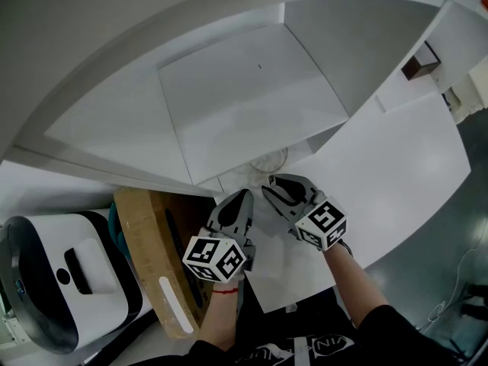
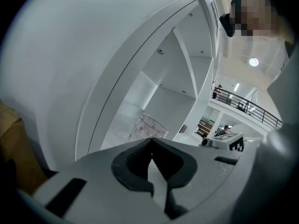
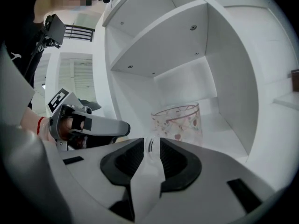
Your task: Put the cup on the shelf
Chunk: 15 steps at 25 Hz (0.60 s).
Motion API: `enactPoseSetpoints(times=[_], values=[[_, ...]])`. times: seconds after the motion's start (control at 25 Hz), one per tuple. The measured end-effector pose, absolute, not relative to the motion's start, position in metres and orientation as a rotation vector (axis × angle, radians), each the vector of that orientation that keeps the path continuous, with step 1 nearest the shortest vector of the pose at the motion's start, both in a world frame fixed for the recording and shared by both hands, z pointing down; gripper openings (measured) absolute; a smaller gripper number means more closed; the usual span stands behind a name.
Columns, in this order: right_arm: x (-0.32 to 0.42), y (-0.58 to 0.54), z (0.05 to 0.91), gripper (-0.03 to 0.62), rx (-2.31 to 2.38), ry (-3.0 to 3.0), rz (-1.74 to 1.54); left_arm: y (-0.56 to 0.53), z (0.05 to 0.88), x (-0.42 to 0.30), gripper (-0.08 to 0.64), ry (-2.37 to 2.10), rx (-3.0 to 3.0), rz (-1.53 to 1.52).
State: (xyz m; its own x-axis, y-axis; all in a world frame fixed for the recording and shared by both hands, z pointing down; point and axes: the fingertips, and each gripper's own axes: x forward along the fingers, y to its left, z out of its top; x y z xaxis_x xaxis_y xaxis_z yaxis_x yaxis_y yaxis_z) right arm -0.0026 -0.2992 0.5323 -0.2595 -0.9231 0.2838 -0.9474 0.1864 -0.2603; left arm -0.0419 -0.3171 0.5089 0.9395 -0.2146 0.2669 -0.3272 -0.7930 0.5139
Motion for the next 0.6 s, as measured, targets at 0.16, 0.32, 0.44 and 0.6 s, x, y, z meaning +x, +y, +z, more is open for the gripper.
enactPoseSetpoints(times=[0.16, 0.32, 0.44, 0.6], values=[[-0.001, -0.291, 0.53, 0.083, 1.866, -2.372, 0.625, -0.314, 0.51, -0.036, 0.006, -0.369, 2.527, 0.283], [-0.001, -0.284, 0.526, 0.083, 1.865, -2.351, 0.637, -0.305, 0.513, -0.027, 0.006, -0.333, 2.553, 0.327], [0.002, -0.28, 0.524, 0.078, 1.89, -2.312, 0.624, -0.3, 0.516, -0.021, 0.006, -0.323, 2.568, 0.352], [0.003, -0.276, 0.521, 0.015, 1.917, -2.275, 0.614, -0.295, 0.521, -0.014, 0.006, -0.316, 2.583, 0.382]])
